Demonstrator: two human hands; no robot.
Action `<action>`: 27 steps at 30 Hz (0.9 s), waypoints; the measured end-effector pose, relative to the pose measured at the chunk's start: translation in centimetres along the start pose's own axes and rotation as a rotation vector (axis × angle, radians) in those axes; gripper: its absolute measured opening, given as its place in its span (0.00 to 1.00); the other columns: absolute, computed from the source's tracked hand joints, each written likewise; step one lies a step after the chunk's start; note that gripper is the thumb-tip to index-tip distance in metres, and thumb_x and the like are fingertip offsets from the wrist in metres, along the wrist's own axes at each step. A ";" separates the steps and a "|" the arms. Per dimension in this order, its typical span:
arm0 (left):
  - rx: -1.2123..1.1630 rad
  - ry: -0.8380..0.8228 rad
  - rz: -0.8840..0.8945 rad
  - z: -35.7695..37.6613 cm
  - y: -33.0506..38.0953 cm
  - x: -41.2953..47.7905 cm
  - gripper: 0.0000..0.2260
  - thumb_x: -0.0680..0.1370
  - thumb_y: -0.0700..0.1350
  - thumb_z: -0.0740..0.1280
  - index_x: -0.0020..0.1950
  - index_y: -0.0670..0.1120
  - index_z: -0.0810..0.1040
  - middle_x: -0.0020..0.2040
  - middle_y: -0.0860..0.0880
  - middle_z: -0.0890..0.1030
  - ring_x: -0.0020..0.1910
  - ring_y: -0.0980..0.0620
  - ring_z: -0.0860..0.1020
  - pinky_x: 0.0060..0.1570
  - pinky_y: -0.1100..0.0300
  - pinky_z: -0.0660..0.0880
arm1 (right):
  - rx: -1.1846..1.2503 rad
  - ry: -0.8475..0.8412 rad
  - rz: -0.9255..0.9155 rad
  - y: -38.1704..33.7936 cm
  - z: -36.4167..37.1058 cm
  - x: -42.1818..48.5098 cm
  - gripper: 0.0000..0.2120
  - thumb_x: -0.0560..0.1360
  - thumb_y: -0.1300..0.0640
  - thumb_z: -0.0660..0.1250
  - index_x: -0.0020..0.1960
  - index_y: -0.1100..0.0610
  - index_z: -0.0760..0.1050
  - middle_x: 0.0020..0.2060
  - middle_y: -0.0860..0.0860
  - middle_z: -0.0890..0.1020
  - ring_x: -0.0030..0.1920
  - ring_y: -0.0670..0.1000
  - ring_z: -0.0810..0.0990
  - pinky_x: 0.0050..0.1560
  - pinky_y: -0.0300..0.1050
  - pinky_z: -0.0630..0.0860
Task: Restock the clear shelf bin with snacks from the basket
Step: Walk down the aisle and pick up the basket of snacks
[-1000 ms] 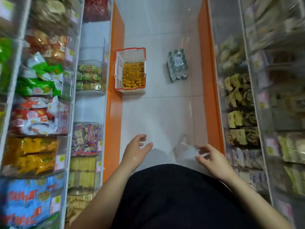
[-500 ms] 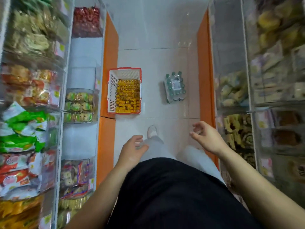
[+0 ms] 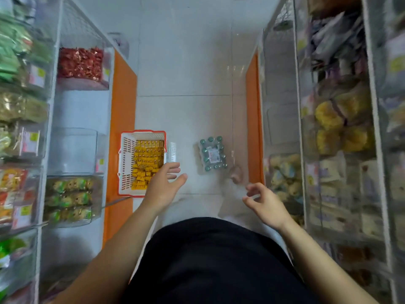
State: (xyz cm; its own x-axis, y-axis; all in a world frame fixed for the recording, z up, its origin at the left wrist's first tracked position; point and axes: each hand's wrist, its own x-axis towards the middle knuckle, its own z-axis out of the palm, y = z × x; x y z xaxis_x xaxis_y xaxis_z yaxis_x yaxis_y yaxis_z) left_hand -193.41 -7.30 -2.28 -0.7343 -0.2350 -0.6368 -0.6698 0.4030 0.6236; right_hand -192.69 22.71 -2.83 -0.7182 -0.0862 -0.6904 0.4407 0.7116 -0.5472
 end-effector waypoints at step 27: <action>-0.426 0.381 -0.227 -24.2 4.6 18.5 0.22 0.66 0.68 0.69 0.55 0.60 0.76 0.51 0.68 0.78 0.49 0.69 0.77 0.45 0.69 0.69 | -0.571 -0.372 -0.467 -47.3 1.5 27.8 0.18 0.77 0.50 0.69 0.64 0.54 0.75 0.54 0.48 0.81 0.47 0.50 0.82 0.49 0.43 0.75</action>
State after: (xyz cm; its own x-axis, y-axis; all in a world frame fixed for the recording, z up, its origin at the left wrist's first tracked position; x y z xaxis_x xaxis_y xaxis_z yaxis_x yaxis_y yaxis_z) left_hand -212.74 -31.17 -0.23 -0.5035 -0.6051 -0.6167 -0.7413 -0.0640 0.6681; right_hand -232.71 -14.40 3.17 -0.4906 -0.6146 -0.6178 -0.2724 0.7816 -0.5612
